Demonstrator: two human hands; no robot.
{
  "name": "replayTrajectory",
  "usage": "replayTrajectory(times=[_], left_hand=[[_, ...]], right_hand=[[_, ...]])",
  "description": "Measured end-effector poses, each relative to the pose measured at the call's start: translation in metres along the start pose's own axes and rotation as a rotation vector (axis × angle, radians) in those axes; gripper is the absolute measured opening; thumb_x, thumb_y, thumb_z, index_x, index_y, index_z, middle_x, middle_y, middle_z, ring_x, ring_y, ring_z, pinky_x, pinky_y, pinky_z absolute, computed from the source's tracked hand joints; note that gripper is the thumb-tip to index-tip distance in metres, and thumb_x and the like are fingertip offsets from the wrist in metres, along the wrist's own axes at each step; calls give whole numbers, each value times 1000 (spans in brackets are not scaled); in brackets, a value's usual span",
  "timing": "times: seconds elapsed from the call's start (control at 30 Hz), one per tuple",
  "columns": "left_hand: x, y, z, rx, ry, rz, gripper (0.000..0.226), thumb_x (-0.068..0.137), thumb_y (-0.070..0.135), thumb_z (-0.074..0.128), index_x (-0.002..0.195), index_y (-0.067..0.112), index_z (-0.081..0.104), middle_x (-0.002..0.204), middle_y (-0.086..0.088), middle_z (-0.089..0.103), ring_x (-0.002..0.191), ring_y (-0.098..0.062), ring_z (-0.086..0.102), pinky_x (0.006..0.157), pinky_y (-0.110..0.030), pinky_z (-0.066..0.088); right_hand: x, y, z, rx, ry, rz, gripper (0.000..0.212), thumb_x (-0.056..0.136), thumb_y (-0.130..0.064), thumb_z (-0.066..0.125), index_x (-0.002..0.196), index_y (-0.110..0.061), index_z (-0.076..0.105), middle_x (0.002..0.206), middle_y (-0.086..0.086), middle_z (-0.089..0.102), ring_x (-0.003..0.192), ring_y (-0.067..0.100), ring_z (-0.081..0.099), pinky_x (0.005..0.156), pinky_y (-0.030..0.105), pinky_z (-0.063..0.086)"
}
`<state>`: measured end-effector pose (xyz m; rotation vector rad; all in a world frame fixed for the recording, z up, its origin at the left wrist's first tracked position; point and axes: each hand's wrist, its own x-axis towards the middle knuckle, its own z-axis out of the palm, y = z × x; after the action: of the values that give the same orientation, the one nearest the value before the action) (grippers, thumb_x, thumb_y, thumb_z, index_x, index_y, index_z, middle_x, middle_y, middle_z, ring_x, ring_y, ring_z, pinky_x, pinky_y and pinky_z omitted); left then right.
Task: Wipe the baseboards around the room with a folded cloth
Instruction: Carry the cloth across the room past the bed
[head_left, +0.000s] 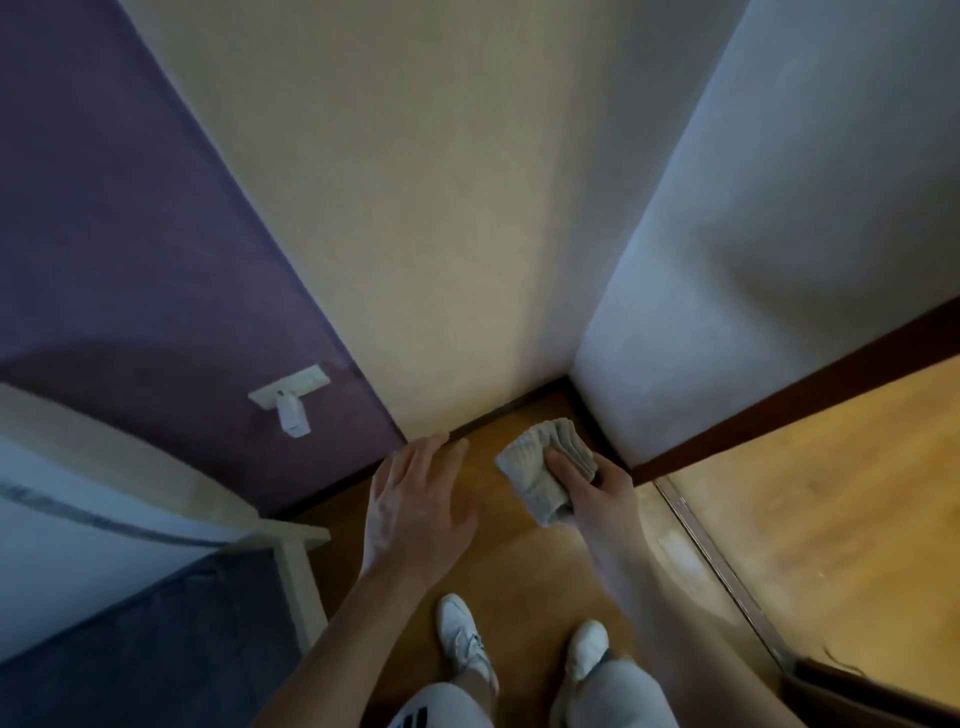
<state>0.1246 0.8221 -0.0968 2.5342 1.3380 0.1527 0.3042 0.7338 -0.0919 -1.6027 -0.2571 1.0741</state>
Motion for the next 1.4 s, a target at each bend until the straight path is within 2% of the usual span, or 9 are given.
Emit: replayTrajectory(times=[0.13, 0.33, 0.47, 0.63, 0.7, 0.87, 0.97, 1.2, 1.4], left_hand=[[33, -7, 28, -11, -32, 71, 55, 87, 47, 55, 137, 24, 56, 136, 0, 54, 124, -20, 50, 98, -44, 47], [85, -13, 121, -13, -68, 163, 58, 89, 49, 44, 139, 23, 56, 139, 0, 54, 127, -19, 49, 99, -42, 46], [114, -22, 222, -45, -113, 243, 56, 90, 44, 55, 141, 22, 54, 142, 0, 52, 130, -20, 49, 102, -42, 47], [147, -39, 366, -89, -128, 393, 55, 86, 35, 67, 138, 20, 59, 138, -2, 55, 125, -21, 55, 97, -40, 53], [159, -49, 424, -84, -139, 471, 51, 88, 35, 65, 137, 22, 57, 138, 0, 54, 125, -19, 54, 97, -38, 54], [197, -79, 558, -15, -156, 623, 47, 86, 31, 68, 132, 25, 59, 128, 2, 53, 114, -19, 56, 87, -34, 56], [226, -96, 623, 20, -129, 712, 36, 84, 29, 72, 119, 21, 69, 119, -1, 57, 107, -22, 57, 79, -37, 57], [278, -125, 746, -36, -74, 824, 34, 95, 39, 51, 110, 15, 69, 105, 0, 59, 92, -21, 58, 72, -35, 54], [291, -123, 782, -188, -75, 656, 19, 94, 30, 68, 104, 14, 64, 104, 0, 58, 90, -18, 58, 71, -28, 49]], right_hand=[[34, 15, -11, 9, 40, 33, 23, 85, -33, 74, 102, -18, 70, 86, 3, 75, 75, 20, 74, 56, 26, 56], [125, 81, -37, -45, 59, 66, 22, 86, -33, 74, 102, -18, 70, 86, 1, 75, 77, 19, 74, 60, 28, 58], [205, 158, -56, -144, 43, 56, 22, 84, -41, 75, 97, -25, 72, 89, 1, 76, 82, 18, 73, 71, 39, 61], [308, 272, -74, -175, 7, 122, 33, 76, -47, 78, 94, -20, 72, 84, 2, 75, 75, 19, 74, 62, 35, 60], [349, 321, -80, -176, -33, 139, 27, 80, -42, 76, 90, -17, 72, 83, 7, 75, 76, 24, 73, 67, 40, 60], [445, 431, -95, -99, -183, 197, 33, 83, -36, 73, 107, -14, 67, 94, 9, 75, 87, 27, 73, 69, 36, 59], [498, 486, -98, -70, -223, 225, 37, 82, -34, 72, 112, -14, 67, 102, 12, 73, 95, 31, 70, 82, 44, 58], [582, 573, -102, -36, -285, 165, 56, 75, -70, 65, 111, -28, 70, 108, 5, 72, 100, 25, 69, 82, 41, 54], [595, 602, -111, 115, -260, 260, 77, 71, -90, 45, 115, -32, 70, 117, 4, 70, 105, 25, 69, 81, 38, 56]])
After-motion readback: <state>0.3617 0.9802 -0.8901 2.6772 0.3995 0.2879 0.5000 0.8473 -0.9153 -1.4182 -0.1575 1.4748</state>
